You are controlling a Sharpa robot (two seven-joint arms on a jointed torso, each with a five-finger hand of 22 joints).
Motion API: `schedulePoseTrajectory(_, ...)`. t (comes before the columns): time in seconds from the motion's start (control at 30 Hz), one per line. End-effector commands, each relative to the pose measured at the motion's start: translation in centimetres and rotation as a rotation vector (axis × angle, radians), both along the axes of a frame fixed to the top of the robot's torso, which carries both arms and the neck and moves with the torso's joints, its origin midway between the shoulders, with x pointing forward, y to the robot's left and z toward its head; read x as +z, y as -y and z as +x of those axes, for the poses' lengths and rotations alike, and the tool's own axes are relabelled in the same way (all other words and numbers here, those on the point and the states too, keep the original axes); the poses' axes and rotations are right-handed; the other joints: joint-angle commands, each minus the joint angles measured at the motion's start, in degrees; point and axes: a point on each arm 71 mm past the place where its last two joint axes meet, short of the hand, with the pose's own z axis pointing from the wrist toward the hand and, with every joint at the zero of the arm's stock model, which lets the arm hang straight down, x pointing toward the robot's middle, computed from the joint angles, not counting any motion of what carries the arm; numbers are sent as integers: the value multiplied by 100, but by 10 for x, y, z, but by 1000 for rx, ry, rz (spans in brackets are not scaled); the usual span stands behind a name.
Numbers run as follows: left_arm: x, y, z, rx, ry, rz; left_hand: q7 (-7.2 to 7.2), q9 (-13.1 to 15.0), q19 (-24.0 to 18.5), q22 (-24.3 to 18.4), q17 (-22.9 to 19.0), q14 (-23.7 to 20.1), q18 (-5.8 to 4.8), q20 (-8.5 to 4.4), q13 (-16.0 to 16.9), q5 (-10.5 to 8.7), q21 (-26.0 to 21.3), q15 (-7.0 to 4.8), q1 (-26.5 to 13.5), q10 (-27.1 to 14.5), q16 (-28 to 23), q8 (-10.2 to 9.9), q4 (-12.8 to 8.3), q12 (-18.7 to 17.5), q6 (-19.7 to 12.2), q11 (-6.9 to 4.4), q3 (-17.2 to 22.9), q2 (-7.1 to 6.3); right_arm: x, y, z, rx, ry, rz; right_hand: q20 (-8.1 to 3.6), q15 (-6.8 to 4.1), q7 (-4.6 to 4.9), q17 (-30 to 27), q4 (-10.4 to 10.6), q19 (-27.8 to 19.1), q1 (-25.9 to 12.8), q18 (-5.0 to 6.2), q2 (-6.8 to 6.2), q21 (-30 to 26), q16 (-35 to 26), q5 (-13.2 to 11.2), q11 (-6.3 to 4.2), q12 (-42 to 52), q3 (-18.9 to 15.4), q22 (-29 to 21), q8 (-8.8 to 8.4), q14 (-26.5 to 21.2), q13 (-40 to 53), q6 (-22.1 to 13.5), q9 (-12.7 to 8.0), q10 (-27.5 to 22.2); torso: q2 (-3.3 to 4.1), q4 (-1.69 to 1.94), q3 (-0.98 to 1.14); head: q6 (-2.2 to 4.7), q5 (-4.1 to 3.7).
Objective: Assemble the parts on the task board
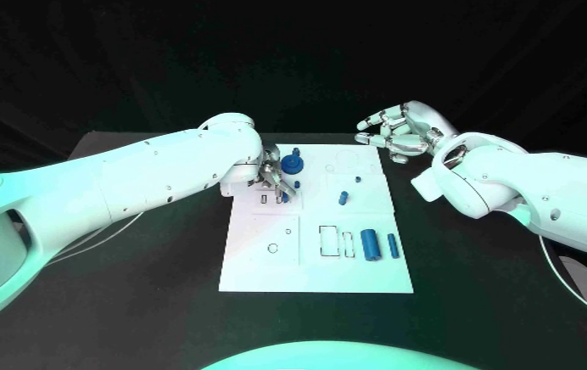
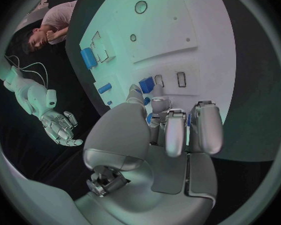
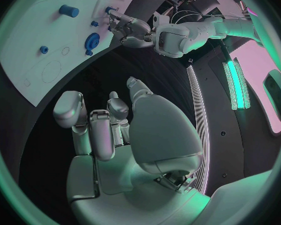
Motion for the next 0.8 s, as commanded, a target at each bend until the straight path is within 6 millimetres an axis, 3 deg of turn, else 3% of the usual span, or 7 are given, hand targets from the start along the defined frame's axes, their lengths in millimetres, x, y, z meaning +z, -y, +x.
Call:
schedulePoseTrajectory(0.03,-1,2,-1,-13,-20,-2,-8,17,20,10,848,339,-90,-9,4,-11,21,-44,90,14,-13,41,-9,20,-57,-16,69,12,0,-1,0,11,3,-6,9,-28,7,368,-6,-27,-10,49,29,-28,-30,19,16,-19,-29,-4,18,293,-4,-21,-5,-27,1,0,-1,-10,-1)
schedulePoseTrajectory(0.67,-2,2,-1,-15,-32,-7,-20,71,17,24,866,347,-91,-14,-18,-10,29,-53,219,8,-11,71,-72,-6,-97,-28,271,82,0,-2,0,15,2,-6,9,-28,7,368,-6,-27,-10,49,29,-28,-30,19,16,-19,-29,-4,18,293,-4,-21,-5,-27,-1,0,1,-42,9)
schedulePoseTrajectory(0.8,-2,2,-1,-17,-39,-12,-42,87,17,34,873,349,-92,-23,-61,-6,34,-70,402,-21,-15,63,-167,-56,-128,-49,482,158,0,-2,0,15,2,-6,9,-28,6,369,-5,-29,-12,50,33,-36,-31,28,15,-9,-30,-8,21,294,8,-18,-10,-14,-3,0,1,-48,10)
